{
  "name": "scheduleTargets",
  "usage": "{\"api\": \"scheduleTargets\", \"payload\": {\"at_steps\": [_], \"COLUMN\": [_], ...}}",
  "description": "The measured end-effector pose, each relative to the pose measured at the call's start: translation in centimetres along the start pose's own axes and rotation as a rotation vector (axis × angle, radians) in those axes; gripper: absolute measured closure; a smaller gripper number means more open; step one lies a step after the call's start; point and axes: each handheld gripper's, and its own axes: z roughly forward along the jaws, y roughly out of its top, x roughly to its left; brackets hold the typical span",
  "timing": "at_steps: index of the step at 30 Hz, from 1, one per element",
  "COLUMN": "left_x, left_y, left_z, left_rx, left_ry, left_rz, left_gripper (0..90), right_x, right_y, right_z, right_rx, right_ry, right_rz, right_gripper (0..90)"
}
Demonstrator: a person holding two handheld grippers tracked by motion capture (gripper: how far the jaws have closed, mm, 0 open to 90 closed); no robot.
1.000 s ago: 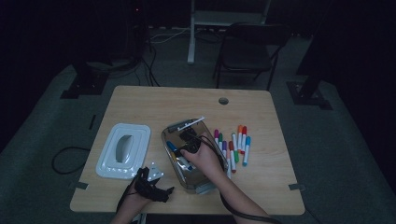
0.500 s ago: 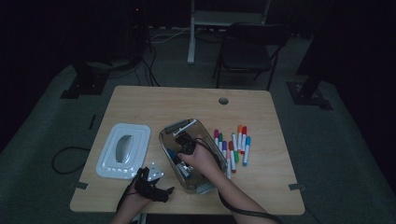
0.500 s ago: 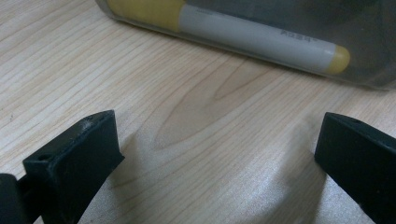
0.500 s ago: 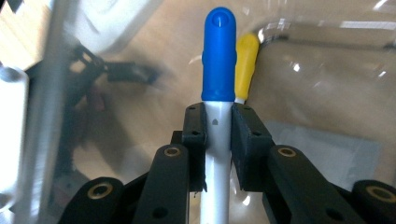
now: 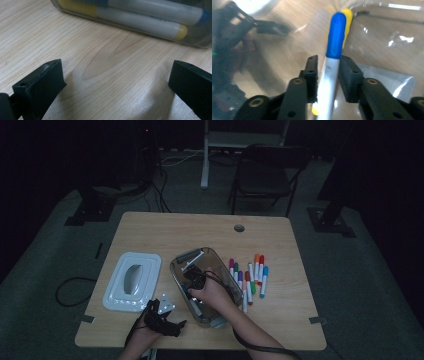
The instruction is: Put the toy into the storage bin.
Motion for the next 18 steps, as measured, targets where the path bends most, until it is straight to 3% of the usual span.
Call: {"api": "scheduleTargets", "payload": {"at_steps": [15,18], "left_x": [0.0,0.0], "left_y": [0.0,0.0], "left_z": [0.0,0.0], "left_rx": [0.001,0.002], "left_ry": [0.0,-0.001], "left_rz": [0.0,0.0], "left_gripper": [0.7,0.6], "right_x": [-2.3,-3.1], "right_y": [-2.4,-3.6], "right_z": [-6.7,-8.5], "right_rx": [-0.199,-0.267], "right_ry": [0.003,-0.001], "right_rz": [-0.016,-0.002], "right_gripper": [59.6,58.0]}}
